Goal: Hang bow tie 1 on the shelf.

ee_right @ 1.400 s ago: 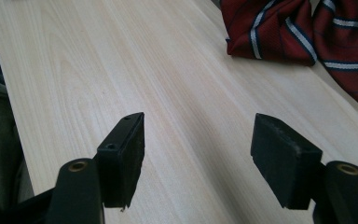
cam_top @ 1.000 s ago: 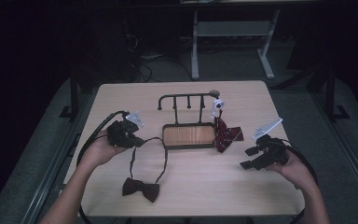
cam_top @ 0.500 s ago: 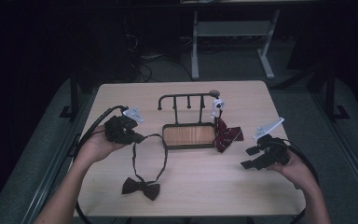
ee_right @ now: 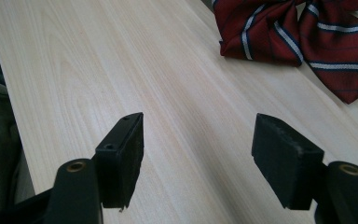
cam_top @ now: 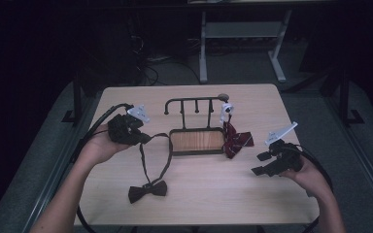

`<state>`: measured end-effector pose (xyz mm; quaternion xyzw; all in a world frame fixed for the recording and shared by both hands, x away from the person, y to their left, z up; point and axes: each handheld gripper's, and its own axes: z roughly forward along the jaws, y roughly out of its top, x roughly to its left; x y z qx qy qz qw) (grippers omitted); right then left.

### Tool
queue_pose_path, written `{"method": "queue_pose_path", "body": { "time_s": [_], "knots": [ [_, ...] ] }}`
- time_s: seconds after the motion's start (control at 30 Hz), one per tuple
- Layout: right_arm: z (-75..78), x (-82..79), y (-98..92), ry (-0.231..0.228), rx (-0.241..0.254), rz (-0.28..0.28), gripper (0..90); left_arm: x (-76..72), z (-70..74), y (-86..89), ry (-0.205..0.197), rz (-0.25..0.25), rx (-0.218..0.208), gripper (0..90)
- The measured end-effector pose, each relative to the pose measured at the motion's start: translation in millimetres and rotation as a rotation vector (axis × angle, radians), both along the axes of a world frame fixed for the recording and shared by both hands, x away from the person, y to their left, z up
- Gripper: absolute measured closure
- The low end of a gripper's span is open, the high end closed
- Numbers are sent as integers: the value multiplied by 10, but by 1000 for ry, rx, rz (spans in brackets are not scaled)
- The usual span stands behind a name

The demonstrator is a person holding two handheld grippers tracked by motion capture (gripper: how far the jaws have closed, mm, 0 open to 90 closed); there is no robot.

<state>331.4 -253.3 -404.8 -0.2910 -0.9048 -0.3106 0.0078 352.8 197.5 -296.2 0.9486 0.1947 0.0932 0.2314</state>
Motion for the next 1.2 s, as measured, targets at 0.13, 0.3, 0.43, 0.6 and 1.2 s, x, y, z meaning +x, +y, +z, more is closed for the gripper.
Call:
{"method": "queue_pose_path", "body": {
  "time_s": [0.13, 0.3, 0.43, 0.6, 1.2],
  "knots": [
    [8, -3, -5, 0, -2, -4, 340, 2, 40, -8, -6, 2, -2, 899],
    [5, 0, -3, -4, -3, 0, 340, 12, 113, -53, -18, -9, 6, 899],
    [3, 3, -4, -4, -1, 1, 340, 26, 154, -94, -23, -16, 10, 900],
    [7, 4, -17, -1, 4, -3, 340, 56, 187, -126, -24, -15, 10, 899],
    [-26, 23, -28, 6, 7, 2, 340, 177, 284, -146, -23, -4, 15, 900]
  ]
}}
